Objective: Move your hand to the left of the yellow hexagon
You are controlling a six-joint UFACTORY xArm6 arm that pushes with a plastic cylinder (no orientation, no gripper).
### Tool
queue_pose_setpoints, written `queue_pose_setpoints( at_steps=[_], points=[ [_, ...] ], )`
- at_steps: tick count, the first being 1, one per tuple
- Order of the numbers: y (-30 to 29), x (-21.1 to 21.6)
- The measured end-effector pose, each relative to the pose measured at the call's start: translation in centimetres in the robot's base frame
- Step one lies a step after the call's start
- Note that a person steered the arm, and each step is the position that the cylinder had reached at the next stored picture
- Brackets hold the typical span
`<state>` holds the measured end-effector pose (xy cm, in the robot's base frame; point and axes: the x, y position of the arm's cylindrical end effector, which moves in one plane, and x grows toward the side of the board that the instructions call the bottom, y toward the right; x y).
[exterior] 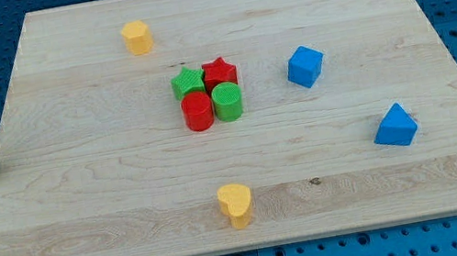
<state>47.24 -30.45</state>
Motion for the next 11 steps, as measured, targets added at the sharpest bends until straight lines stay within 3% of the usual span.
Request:
queue_pose_setpoints(
  at_steps=[3,4,6,11],
  points=[
    [0.0,-8.6],
    [0.0,-8.9],
    [0.5,-13.9],
    [11.7,-16.2]
  ],
)
